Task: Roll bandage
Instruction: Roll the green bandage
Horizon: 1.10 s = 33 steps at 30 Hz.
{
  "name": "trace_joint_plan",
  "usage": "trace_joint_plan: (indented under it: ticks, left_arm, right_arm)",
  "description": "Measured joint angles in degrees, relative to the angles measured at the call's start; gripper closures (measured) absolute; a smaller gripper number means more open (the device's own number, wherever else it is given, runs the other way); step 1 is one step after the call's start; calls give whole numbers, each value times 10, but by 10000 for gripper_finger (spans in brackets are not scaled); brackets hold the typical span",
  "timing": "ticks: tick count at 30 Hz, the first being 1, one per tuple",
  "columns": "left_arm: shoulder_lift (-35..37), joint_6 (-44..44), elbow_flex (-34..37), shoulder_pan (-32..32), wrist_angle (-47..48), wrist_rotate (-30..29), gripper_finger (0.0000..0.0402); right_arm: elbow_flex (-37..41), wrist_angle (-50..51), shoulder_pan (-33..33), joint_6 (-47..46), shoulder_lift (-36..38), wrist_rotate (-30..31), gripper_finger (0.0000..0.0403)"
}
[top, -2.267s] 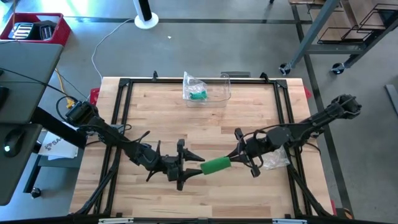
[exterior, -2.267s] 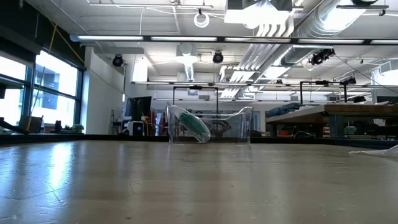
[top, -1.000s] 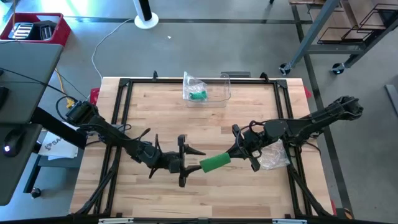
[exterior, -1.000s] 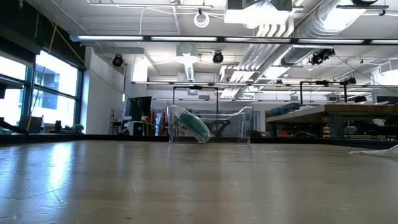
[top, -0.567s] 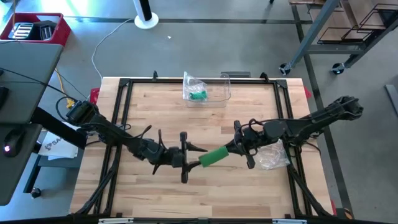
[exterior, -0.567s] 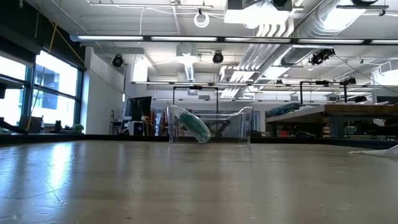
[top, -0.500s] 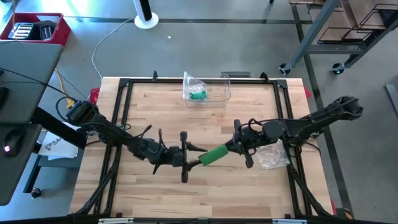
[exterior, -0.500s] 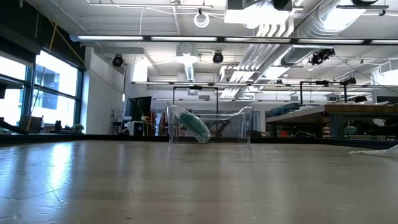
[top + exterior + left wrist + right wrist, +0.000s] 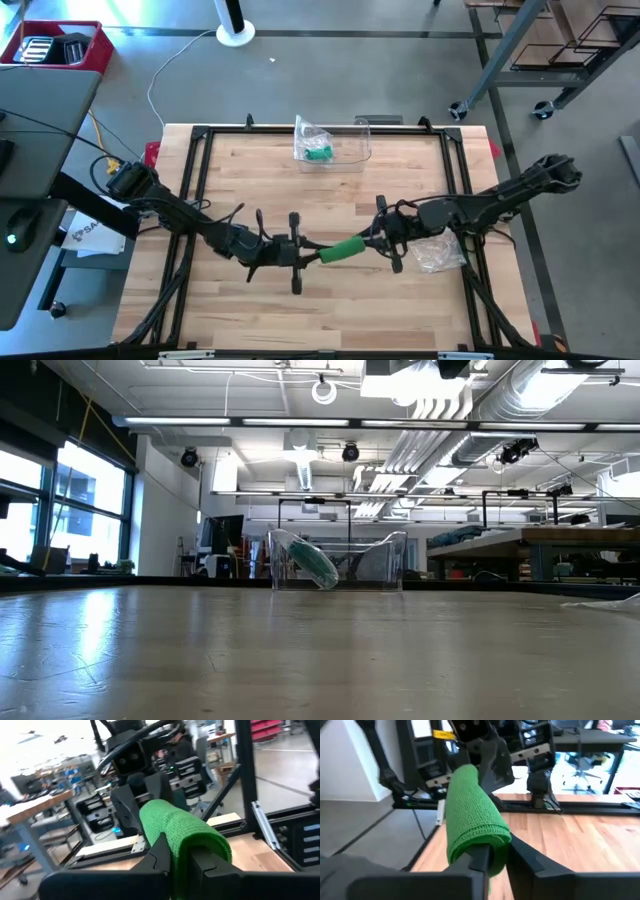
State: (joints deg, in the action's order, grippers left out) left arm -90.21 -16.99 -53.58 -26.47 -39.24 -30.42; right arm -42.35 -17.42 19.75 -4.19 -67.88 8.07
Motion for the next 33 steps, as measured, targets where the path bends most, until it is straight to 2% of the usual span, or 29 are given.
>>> trace_joint_plan:
  ticks: [4,8,12,14,18,20,22,28,33]
  left_arm:
    - [0,31,1,-8,3,-41,389]
    - [1,83,23,-9,0,-57,393]
    - [1,161,76,9,-45,-63,394]
    - [1,208,112,22,-86,-61,394]
    - [-17,327,171,57,-150,5,394]
    - [-49,396,180,72,-161,36,394]
    - [-94,451,180,87,-179,43,394]
    - [-222,545,176,157,-293,78,394]
    - [-277,603,176,210,-296,111,392]
  right_arm:
    - [0,19,-1,-6,1,19,325]
    - [0,75,0,-9,18,35,295]
    - [0,130,24,1,34,132,291]
    - [0,150,38,2,36,156,291]
    - [0,154,66,2,28,134,290]
    - [0,154,76,6,16,103,290]
    - [0,147,77,6,-3,82,290]
    - [0,130,64,2,-99,68,290]
    - [0,109,35,2,-176,53,290]
